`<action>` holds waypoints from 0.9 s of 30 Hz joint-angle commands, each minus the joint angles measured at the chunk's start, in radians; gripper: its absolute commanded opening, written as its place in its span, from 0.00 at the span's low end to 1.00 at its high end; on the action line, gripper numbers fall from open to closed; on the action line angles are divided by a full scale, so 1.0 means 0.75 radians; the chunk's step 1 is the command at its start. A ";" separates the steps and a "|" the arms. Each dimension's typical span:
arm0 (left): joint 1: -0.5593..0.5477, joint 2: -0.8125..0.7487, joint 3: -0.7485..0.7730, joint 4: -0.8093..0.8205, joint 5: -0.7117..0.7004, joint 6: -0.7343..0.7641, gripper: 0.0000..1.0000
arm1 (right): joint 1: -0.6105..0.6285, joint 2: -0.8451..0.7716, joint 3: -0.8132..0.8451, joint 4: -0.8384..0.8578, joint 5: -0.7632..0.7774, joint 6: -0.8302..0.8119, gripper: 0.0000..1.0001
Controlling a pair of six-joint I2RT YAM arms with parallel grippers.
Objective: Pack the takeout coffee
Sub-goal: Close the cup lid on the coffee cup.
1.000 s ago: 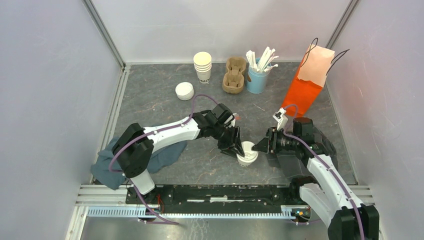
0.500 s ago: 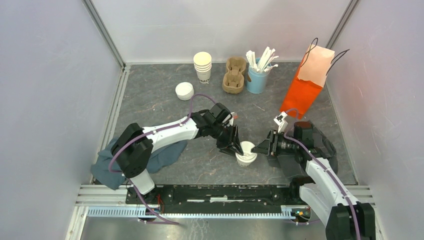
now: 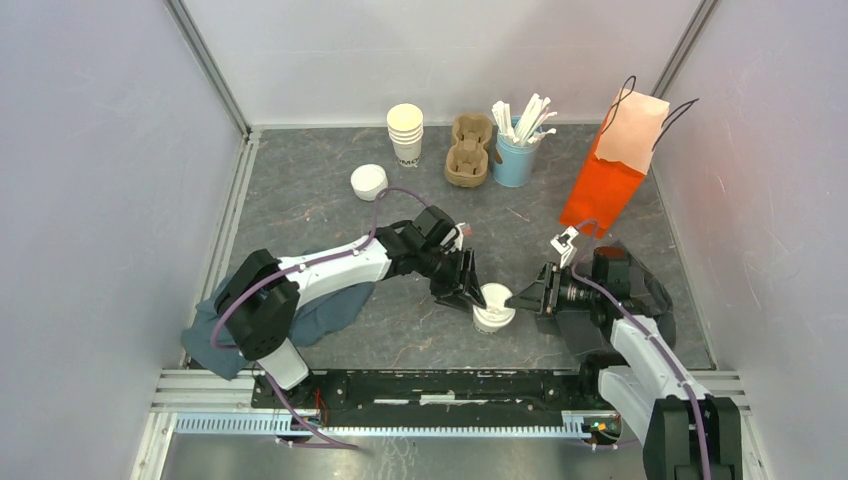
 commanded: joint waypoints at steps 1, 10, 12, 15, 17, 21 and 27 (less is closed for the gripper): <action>0.050 -0.083 0.063 -0.051 -0.036 0.061 0.58 | 0.011 0.069 0.119 -0.299 0.131 -0.198 0.52; 0.094 -0.032 0.080 -0.021 0.006 0.059 0.62 | 0.034 0.151 0.268 -0.282 0.116 -0.163 0.69; 0.094 -0.011 0.087 -0.020 0.019 0.064 0.61 | 0.038 0.153 0.270 -0.271 0.108 -0.150 0.72; 0.094 0.011 0.093 -0.018 0.047 0.077 0.60 | 0.040 0.145 0.263 -0.229 0.110 -0.111 0.77; 0.094 0.025 0.098 -0.014 0.071 0.091 0.60 | 0.042 0.144 0.251 -0.199 0.108 -0.092 0.78; 0.095 0.033 0.104 -0.014 0.092 0.108 0.62 | 0.043 0.147 0.218 -0.142 0.092 -0.060 0.77; 0.094 0.056 0.075 -0.012 0.110 0.126 0.58 | 0.042 0.138 0.182 -0.111 0.077 -0.042 0.74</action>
